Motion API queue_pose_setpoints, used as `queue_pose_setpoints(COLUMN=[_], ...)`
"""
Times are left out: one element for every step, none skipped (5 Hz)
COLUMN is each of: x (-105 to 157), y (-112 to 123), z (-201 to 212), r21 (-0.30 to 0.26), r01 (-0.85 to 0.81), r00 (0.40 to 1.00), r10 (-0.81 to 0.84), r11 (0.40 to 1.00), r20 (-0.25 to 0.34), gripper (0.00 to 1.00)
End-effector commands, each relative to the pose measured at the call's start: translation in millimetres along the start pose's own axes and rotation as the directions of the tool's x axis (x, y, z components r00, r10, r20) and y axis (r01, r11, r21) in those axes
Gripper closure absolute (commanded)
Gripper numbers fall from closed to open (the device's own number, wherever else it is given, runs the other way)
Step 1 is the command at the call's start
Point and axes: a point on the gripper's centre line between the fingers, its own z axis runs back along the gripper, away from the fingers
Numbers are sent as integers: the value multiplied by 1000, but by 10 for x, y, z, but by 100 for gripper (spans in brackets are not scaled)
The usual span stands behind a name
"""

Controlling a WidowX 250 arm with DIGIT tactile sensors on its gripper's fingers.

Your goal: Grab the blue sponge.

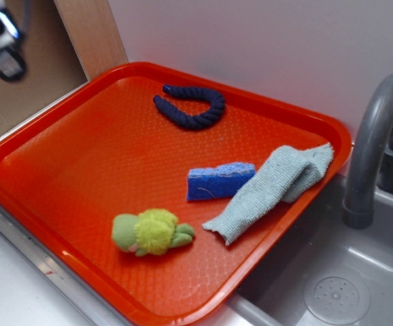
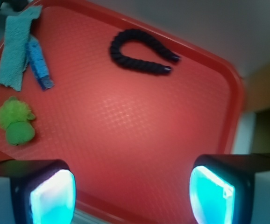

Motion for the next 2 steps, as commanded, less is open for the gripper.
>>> queue_pose_setpoints(x=[484, 672], y=[-600, -788], z=[-250, -463], r21=[-161, -147], r01=[179, 204], r00=[982, 979], r10=[-167, -203], r11=[971, 968], r20=[85, 26], gripper=[0, 0])
